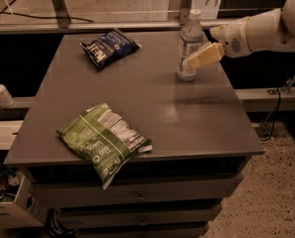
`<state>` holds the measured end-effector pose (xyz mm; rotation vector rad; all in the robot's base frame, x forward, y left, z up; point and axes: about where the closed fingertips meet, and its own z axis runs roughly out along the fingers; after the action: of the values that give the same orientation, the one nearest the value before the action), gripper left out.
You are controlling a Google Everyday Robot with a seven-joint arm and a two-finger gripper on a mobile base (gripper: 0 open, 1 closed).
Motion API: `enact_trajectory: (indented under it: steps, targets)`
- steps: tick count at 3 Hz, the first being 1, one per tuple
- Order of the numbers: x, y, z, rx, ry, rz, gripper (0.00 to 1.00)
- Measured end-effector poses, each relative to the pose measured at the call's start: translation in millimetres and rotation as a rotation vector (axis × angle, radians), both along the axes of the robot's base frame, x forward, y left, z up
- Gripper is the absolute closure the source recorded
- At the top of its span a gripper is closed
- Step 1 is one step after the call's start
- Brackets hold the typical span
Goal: Pick blue plastic bottle
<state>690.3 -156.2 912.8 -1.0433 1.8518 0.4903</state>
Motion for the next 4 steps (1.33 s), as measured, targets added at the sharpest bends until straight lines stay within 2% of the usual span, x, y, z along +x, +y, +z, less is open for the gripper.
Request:
enact_trajectory:
  steps: [1, 2, 4]
  targets:
    - [7.5, 8.3, -0.1, 0.030, -0.017, -0.003, 0.00]
    - [9.3, 12.1, -4.2, 0.053, -0.038, 0.006, 0.18]
    - [10.3, 15.1, -8.2, 0.073, -0.054, 0.016, 0.64]
